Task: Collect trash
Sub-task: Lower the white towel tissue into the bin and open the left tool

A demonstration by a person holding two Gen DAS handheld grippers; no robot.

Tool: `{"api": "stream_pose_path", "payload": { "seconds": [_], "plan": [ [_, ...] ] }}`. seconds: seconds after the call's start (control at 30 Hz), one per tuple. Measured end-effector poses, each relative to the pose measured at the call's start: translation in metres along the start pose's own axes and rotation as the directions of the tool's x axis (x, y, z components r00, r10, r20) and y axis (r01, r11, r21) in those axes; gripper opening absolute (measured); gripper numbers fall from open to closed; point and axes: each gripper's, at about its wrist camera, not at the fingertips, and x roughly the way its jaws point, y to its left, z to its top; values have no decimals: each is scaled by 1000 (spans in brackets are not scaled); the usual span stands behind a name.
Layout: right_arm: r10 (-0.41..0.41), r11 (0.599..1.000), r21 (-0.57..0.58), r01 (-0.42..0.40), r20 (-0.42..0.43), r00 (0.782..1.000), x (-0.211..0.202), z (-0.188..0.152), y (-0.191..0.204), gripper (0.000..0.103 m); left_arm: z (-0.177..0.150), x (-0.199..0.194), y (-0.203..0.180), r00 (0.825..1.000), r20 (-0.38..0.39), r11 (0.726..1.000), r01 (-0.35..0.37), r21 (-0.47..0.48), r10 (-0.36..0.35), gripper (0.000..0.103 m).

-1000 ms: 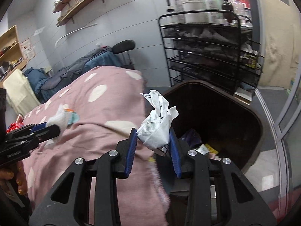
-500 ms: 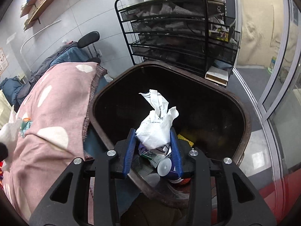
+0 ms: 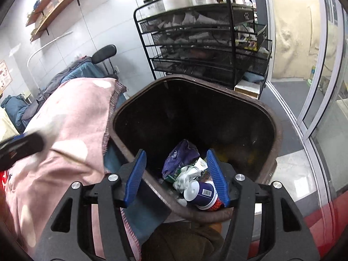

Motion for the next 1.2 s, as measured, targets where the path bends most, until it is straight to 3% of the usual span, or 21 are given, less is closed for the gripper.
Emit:
{"api": "stream_pose_path", "payload": {
  "seconds": [0.1,0.27,0.37,0.77,0.87,1.07,1.2],
  "plan": [
    [-9,1000,-18,10,34,999,-14,-5,3,69,11,16,-4,1000,-20,1000,15,-1,-15,39],
    [-18,998,-55,21,68,998,-34,-14,9,70,21,39,-13,998,-53,1000,18,18,-17,39],
    [-28,998,-59,33,83,996,-44,-17,7,77,25,55,-18,996,-87,999,30,25,-28,39],
    [-22,998,-52,26,77,997,-57,-28,3,81,35,94,-30,985,-170,998,48,41,-40,40],
    [-19,998,-53,23,75,997,-58,-30,4,81,37,99,-33,984,-176,998,48,43,-40,46],
    [-16,998,-61,20,68,998,-57,-32,5,82,37,99,-35,988,-152,998,50,45,-43,73],
    [-16,998,-57,19,64,998,-55,-33,5,83,38,89,-35,992,-123,998,41,54,-34,81]
  ]
}}
